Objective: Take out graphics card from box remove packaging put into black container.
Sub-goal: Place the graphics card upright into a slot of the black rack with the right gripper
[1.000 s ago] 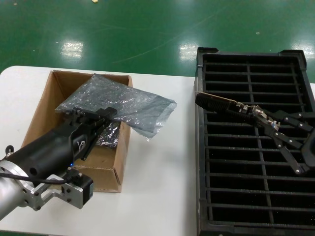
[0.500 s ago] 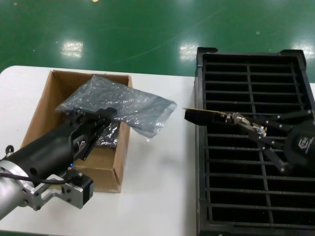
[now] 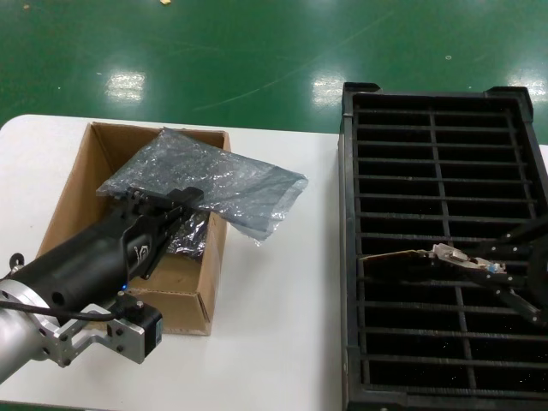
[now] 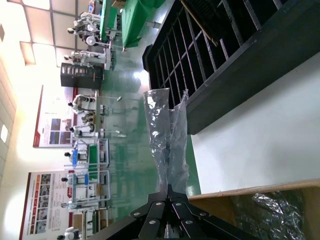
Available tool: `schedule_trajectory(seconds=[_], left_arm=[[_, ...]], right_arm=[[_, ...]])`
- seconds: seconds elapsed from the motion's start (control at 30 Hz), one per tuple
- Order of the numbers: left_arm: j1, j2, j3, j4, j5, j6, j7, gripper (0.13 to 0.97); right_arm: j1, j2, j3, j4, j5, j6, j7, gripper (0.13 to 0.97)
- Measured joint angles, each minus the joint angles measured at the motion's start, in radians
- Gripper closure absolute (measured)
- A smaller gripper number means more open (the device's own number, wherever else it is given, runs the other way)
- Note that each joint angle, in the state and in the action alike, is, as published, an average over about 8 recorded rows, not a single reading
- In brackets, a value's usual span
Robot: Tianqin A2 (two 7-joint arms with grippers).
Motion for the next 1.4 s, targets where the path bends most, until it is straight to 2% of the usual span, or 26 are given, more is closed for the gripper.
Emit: schedule_trajectory(seconds=[0.33,0.6,1.03,1.4], left_arm=[[0.000,0.000,0.000,0.000,0.000,0.000,0.000,0.957],[0.000,0.000,0.000,0.000,0.000,0.000,0.000,0.957],[0.000,0.000,0.000,0.000,0.000,0.000,0.000,0.957],[0.000,0.000,0.000,0.000,0.000,0.000,0.000,0.957]], right_arm=[[0.006,0.006,-0.003,-0.019,0.004,-0.017,-0.015,0.907],[0.035,-0.012,-0.033,-0.030,-0.045,-0.028,0.007,0.907],[0.219,-0.006,-0.148,0.023,-0.145,-0.256,0.070,0.907],[0.341,-0.078,-0.251,0.046,-0.269,-0.378,0.104,0.907]])
